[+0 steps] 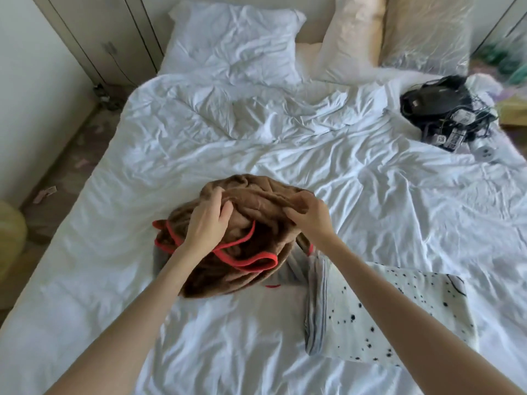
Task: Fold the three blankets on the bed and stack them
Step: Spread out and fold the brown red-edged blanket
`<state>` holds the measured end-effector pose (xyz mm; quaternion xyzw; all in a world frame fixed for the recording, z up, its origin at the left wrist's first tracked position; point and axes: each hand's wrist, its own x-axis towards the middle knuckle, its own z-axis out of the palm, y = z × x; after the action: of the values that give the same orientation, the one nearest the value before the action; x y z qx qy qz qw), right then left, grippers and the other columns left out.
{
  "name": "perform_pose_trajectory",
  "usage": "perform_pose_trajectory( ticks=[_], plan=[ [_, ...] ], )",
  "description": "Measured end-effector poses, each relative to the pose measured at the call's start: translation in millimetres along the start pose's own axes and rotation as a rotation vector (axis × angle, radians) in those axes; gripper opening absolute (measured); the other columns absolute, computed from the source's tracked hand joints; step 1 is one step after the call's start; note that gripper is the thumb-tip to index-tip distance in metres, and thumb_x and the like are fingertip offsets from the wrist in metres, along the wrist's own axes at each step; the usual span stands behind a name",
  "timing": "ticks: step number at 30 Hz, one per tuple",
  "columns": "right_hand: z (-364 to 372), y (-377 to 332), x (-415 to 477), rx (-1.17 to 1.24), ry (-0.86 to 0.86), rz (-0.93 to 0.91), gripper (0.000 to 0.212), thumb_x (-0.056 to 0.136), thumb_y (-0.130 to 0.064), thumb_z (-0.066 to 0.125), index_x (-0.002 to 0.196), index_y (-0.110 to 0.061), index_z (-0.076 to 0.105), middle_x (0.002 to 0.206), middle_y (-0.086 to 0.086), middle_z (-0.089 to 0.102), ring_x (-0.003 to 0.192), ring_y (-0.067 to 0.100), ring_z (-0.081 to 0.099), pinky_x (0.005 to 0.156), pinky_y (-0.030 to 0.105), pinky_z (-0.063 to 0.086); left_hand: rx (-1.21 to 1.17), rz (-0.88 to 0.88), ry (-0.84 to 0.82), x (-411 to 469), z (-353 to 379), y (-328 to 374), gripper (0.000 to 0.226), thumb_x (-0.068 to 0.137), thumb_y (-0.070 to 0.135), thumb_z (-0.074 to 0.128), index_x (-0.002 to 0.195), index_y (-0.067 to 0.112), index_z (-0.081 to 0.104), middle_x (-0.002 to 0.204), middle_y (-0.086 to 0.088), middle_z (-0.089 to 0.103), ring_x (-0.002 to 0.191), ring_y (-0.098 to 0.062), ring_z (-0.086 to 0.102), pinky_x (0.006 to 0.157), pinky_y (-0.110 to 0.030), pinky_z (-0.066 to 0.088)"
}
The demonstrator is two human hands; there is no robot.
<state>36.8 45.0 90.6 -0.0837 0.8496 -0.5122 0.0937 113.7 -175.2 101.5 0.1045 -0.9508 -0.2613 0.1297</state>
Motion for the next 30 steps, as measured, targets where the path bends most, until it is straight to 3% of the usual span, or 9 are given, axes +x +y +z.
perform_pose_trajectory(
  ticks=[3, 6, 9, 13, 15, 17, 20, 25, 30],
  plan=[
    [-33, -35, -13, 0.031, 0.008, -0.095, 0.033, 0.072, -0.011, 0.077, 0.100, -0.016, 0.060, 0.094, -0.003, 0.066, 0.088, 0.007, 0.064, 0.079, 0.032, 0.056, -0.067, -0.005, -0.033, 32, -31, 45, 0.022, 0.101, 0.023, 0.043, 0.106, 0.003, 0.049, 0.069, -0.007, 0.057, 0.069, -0.031, 0.058, 0.060, -0.035, 0.035],
    [-58, -62, -41, 0.040, -0.051, -0.204, 0.045, 0.069, -0.025, 0.083, 0.105, -0.016, 0.058, 0.102, -0.002, 0.063, 0.094, 0.006, 0.062, 0.083, 0.036, 0.054, -0.158, 0.003, -0.074, 47, -56, 89, 0.021, 0.100, 0.020, 0.042, 0.089, 0.002, 0.045, 0.067, -0.008, 0.051, 0.068, -0.033, 0.053, 0.060, -0.038, 0.035],
    [-71, -82, -72, 0.031, -0.124, -0.276, 0.070, 0.058, -0.053, 0.083, 0.114, -0.019, 0.056, 0.116, -0.003, 0.058, 0.108, 0.009, 0.056, 0.091, 0.033, 0.051, -0.297, -0.053, -0.056, 59, -82, 128, 0.027, 0.100, 0.020, 0.042, 0.090, -0.004, 0.050, 0.080, -0.017, 0.058, 0.075, -0.032, 0.055, 0.061, -0.035, 0.039],
    [-81, -109, -94, -0.096, -0.083, -0.375, 0.083, 0.056, -0.062, 0.082, 0.124, -0.028, 0.048, 0.121, -0.011, 0.044, 0.105, 0.004, 0.050, 0.092, 0.017, 0.041, -0.419, -0.059, 0.008, 69, -119, 184, 0.029, 0.099, 0.021, 0.042, 0.099, -0.005, 0.057, 0.090, -0.010, 0.060, 0.085, -0.022, 0.055, 0.070, -0.034, 0.041],
    [-87, -125, -96, -0.091, 0.020, -0.400, 0.081, 0.060, -0.060, 0.081, 0.125, -0.027, 0.045, 0.121, -0.012, 0.041, 0.109, 0.000, 0.046, 0.087, 0.006, 0.037, -0.453, -0.053, 0.036, 70, -134, 209, 0.028, 0.098, 0.021, 0.043, 0.100, -0.002, 0.059, 0.087, -0.003, 0.059, 0.084, -0.017, 0.053, 0.064, -0.029, 0.038],
    [-96, -140, -98, -0.065, 0.139, -0.417, 0.068, 0.069, -0.055, 0.078, 0.121, -0.023, 0.048, 0.118, -0.012, 0.042, 0.107, -0.001, 0.046, 0.082, 0.006, 0.040, -0.536, -0.070, 0.040, 71, -146, 230, 0.030, 0.097, 0.021, 0.044, 0.101, -0.004, 0.060, 0.091, -0.007, 0.061, 0.084, -0.017, 0.055, 0.066, -0.027, 0.043],
    [-120, -161, -101, -0.068, 0.392, -0.448, 0.015, 0.086, -0.026, 0.063, 0.101, -0.022, 0.060, 0.097, -0.019, 0.050, 0.087, -0.001, 0.052, 0.069, 0.020, 0.041, -0.649, -0.083, 0.002, 72, -163, 248, 0.032, 0.095, 0.019, 0.043, 0.101, -0.009, 0.059, 0.090, -0.009, 0.059, 0.082, -0.018, 0.055, 0.071, -0.031, 0.046],
    [-189, -184, -99, 0.070, 0.484, -0.375, 0.023, 0.077, 0.008, 0.047, 0.077, -0.007, 0.064, 0.062, -0.010, 0.057, 0.061, 0.001, 0.047, 0.058, 0.022, 0.034, -0.358, 0.021, 0.031, 71, -183, 235, 0.023, 0.096, 0.017, 0.044, 0.079, 0.004, 0.051, 0.073, -0.002, 0.053, 0.070, -0.018, 0.050, 0.059, -0.031, 0.035],
    [-233, -183, -104, 0.153, 0.544, -0.290, 0.023, 0.083, 0.008, 0.043, 0.083, 0.000, 0.065, 0.071, 0.005, 0.058, 0.068, 0.013, 0.048, 0.060, 0.023, 0.037, -0.494, -0.317, 0.084, 74, -178, 197, 0.022, 0.093, 0.016, 0.049, 0.088, -0.002, 0.060, 0.071, -0.008, 0.055, 0.072, -0.029, 0.056, 0.057, -0.030, 0.036]
  ],
)
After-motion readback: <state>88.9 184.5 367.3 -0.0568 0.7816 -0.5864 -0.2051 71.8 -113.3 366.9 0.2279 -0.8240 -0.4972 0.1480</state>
